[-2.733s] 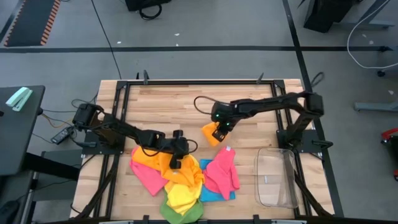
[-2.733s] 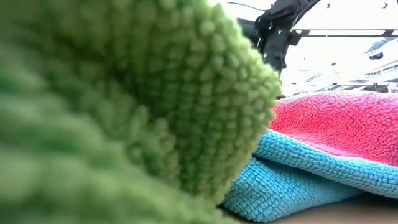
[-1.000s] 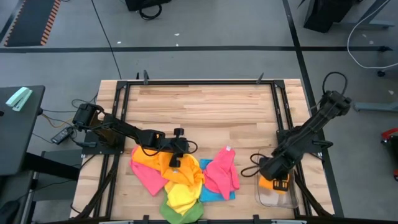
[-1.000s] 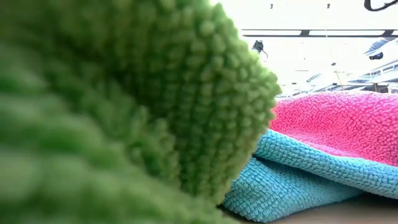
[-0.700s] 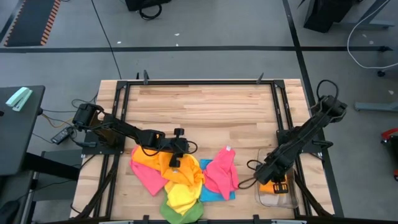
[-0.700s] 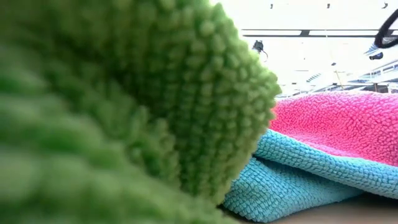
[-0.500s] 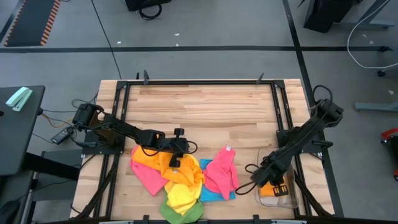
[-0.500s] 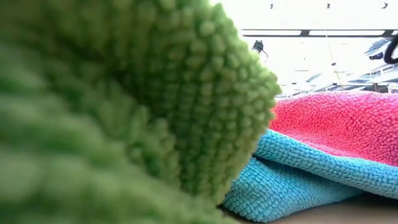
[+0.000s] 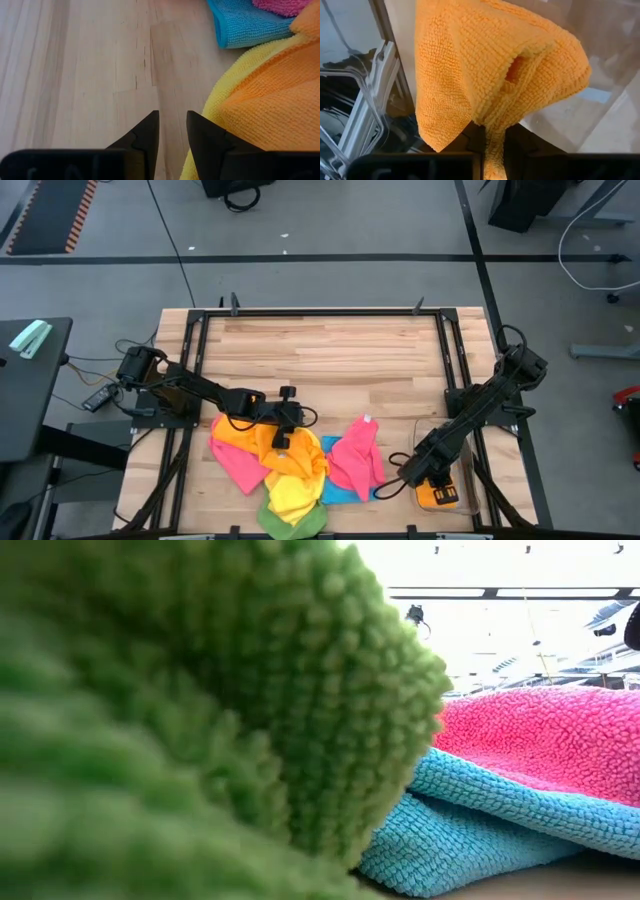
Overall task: Fold microfiber towels
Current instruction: Put the folded orange towel into the transparent bin
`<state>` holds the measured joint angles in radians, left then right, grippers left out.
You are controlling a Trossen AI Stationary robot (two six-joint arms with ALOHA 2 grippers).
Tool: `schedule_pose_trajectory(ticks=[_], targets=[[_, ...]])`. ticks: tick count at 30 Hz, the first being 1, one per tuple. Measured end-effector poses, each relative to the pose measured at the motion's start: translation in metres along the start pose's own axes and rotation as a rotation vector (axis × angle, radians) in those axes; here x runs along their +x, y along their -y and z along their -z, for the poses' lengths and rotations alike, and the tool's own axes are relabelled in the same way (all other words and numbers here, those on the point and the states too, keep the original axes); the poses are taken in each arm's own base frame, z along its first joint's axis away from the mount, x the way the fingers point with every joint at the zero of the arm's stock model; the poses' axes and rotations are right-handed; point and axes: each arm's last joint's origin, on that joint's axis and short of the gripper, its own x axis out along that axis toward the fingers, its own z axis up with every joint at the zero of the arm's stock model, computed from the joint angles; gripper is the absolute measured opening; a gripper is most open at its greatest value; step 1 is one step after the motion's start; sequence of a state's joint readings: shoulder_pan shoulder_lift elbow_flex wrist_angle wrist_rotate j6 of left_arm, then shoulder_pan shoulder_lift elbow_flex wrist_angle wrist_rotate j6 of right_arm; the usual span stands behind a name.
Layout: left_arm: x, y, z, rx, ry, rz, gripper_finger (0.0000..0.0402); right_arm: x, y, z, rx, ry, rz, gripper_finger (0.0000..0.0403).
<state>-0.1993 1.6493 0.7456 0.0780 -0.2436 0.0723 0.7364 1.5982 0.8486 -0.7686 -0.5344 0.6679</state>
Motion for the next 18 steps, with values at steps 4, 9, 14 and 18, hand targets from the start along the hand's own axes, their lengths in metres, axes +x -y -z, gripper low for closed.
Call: schedule_pose_trajectory(ticks=[4,9,14,18], targets=[[0.0000,0.0000,-0.0001,0.000,0.000,0.000,0.0107,0.0008,-0.0019,0.0015,0.052,-0.023,-0.024,0.0080],[0.0000,0.0000,0.0003,0.001,-0.004,0.000,0.0107,0.0030,-0.0059,0.0052,0.045,-0.052,-0.043,0.0149],[0.0000,0.0000,0.0003,0.001,-0.004,0.000,0.0107,0.0032,-0.0061,0.0055,0.045,-0.055,-0.044,0.0199],[0.0000,0.0000,0.0003,0.001,-0.004,0.000,0.0107,0.0010,-0.0048,0.0082,0.066,-0.087,-0.048,0.0217]])
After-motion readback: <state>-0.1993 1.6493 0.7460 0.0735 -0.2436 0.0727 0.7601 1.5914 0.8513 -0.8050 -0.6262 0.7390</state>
